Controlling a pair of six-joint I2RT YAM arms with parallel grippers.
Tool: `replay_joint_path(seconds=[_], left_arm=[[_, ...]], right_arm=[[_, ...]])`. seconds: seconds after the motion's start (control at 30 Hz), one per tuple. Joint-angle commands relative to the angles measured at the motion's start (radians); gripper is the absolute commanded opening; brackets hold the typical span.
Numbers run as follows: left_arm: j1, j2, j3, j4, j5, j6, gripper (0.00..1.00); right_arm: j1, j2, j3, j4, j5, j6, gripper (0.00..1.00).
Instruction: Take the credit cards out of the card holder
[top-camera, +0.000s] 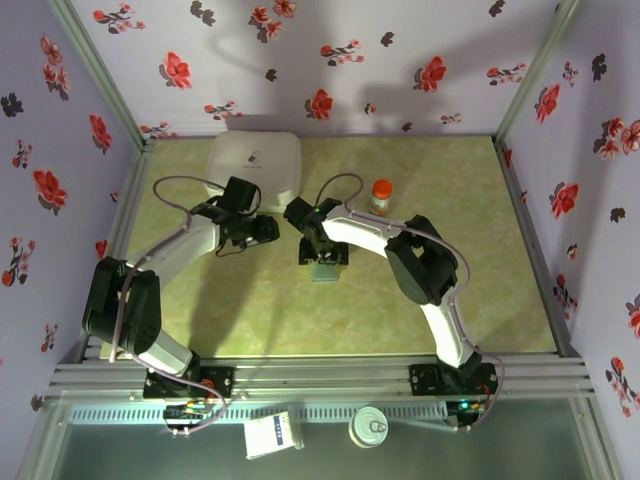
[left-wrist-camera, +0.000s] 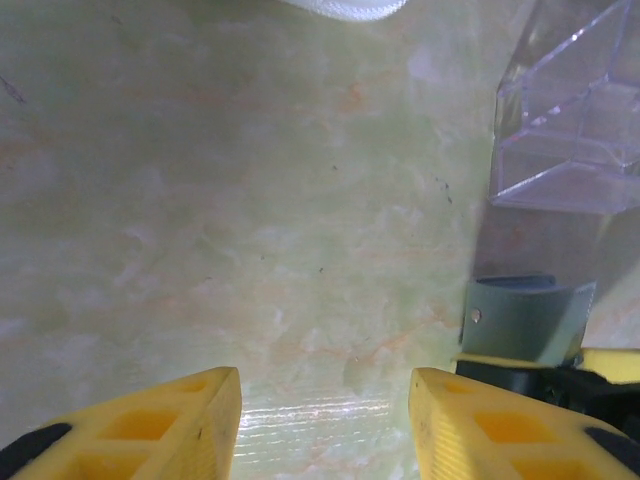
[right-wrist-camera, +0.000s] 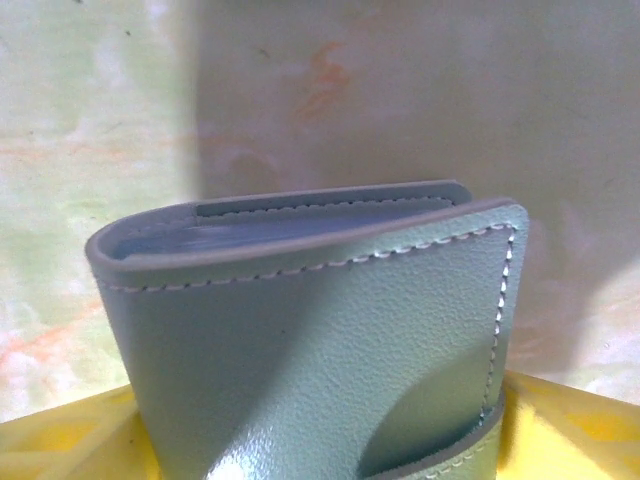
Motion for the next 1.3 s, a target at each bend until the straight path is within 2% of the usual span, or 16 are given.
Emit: replay_joint_path(seconds=[0.0, 0.1, 0.27, 0.47, 0.57, 0.67, 0.83, 0.97, 1.27], left_arm=[[0.002, -0.013, -0.023, 0.038, 0.067, -0.013, 0.46], [0.002, -0.008, -0.04, 0.058, 0.082, -0.03, 0.46], [0.001, 0.005, -0.067, 0.128, 0.156, -0.081, 0.45], [-0.01, 0.035, -0.099, 0.219, 0.222, -0.154, 0.39], [-0.024, 0.046, -0.105, 0.249, 0.234, -0.179, 0.3], [-0.044, 0.068, -0.108, 0.283, 0.252, -0.2, 0.2], [-0.085, 0.112, -0.111, 0.365, 0.305, -0.258, 0.01], [-0.108, 0.138, -0.123, 0.429, 0.328, -0.308, 0.0], [-0.122, 0.17, -0.12, 0.43, 0.331, -0.324, 0.0]], right_arm=[[0.007, 0.01, 0.033, -0.059, 0.032, 0.024, 0.81], [0.007, -0.02, 0.027, -0.07, 0.045, 0.014, 0.84], [0.007, -0.069, 0.027, -0.078, 0.055, -0.008, 0.84], [-0.009, -0.132, -0.021, -0.051, 0.03, -0.042, 0.83], [-0.011, -0.156, -0.036, -0.054, 0.024, -0.057, 0.81], [-0.016, -0.175, -0.052, -0.06, 0.041, -0.067, 0.75], [-0.043, -0.196, -0.108, -0.017, 0.021, -0.074, 0.52], [-0.052, -0.196, -0.149, 0.039, -0.03, -0.071, 0.4], [-0.051, -0.177, -0.146, 0.071, -0.073, -0.079, 0.31]])
